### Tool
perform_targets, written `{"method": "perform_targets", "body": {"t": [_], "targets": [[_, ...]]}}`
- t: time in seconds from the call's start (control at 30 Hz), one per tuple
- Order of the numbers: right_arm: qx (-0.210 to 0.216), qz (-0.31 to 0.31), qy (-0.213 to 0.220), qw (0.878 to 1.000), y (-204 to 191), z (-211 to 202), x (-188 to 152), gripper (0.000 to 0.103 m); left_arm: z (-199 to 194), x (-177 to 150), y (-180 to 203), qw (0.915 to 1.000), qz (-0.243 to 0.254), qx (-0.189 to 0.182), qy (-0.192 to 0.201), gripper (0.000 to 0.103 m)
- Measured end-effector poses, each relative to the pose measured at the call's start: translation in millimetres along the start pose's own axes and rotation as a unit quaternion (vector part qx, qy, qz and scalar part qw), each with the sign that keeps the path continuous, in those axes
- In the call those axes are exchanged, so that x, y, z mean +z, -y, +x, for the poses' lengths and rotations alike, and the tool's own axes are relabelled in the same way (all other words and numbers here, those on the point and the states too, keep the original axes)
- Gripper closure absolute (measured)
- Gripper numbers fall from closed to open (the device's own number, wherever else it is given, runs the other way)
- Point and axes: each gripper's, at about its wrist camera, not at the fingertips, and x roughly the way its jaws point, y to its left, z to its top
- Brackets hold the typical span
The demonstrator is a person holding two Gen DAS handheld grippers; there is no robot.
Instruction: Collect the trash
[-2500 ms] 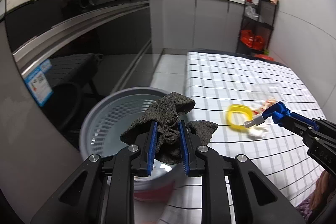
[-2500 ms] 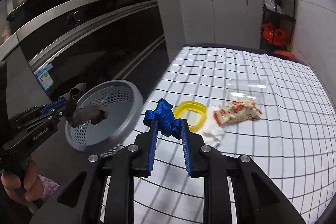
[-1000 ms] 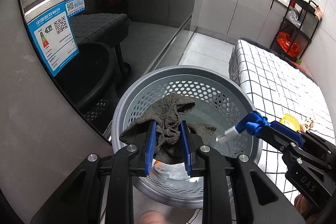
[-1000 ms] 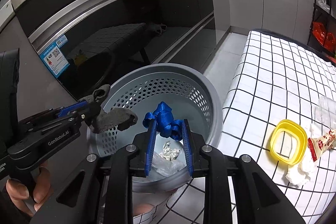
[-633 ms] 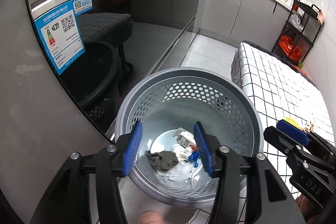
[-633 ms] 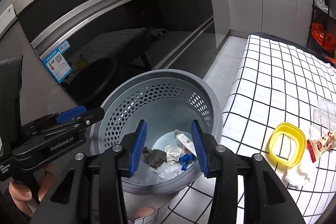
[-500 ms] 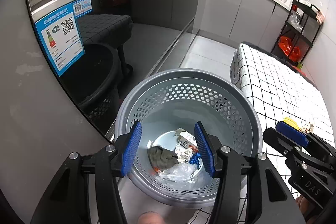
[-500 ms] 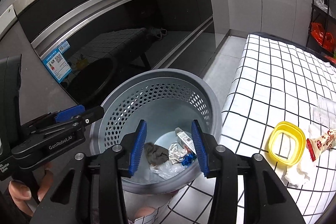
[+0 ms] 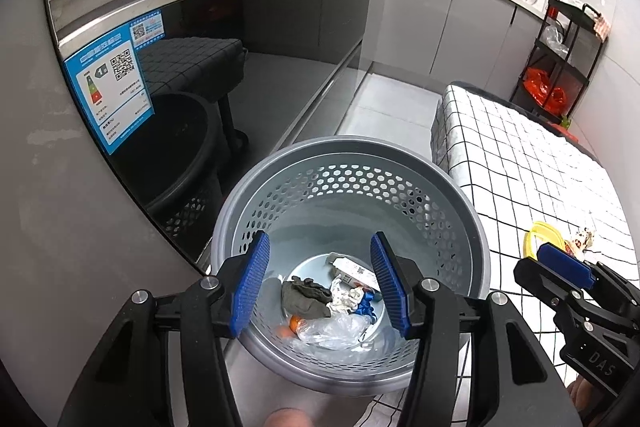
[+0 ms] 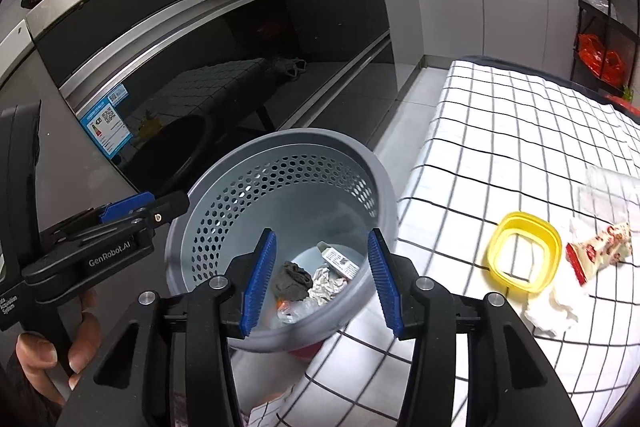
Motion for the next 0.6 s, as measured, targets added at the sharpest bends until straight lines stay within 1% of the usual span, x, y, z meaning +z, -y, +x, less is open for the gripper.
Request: {"method": "perform_targets", "body": {"t": [0.1, 0.13, 0.17, 0.27, 0.43, 0.53, 0.6], "targets": [[-0.007, 0.007, 0.000, 1.000, 6, -7, -7, 0.054, -3, -2, 5, 1.0000, 0.006, -0.002, 0.003, 0.049], [-0.011, 0.008, 0.000, 1.000, 9, -10, -11, 0.052, -4, -2, 6, 1.0000, 0.007, -0.002, 0.005, 0.044], [-0.015, 0.010, 0.001, 1.000, 11, -13, -14, 0.050, -6, -3, 9, 0.9999, 0.009, -0.002, 0.009, 0.042], [-0.026, 0.018, 0.003, 0.999, 22, -24, -29, 0.047, -9, -5, 14, 0.9998, 0.015, -0.006, 0.014, 0.041], [-0.047, 0.036, -0.001, 0.998, 41, -42, -55, 0.044, -14, -12, 26, 0.9994, 0.028, -0.012, 0.018, 0.039], [-0.065, 0.047, 0.001, 0.997, 56, -56, -71, 0.041, -20, -17, 34, 0.9991, 0.033, -0.015, 0.024, 0.033], [-0.079, 0.053, 0.002, 0.995, 67, -66, -80, 0.040, -24, -21, 41, 0.9987, 0.037, -0.019, 0.031, 0.031]]}}
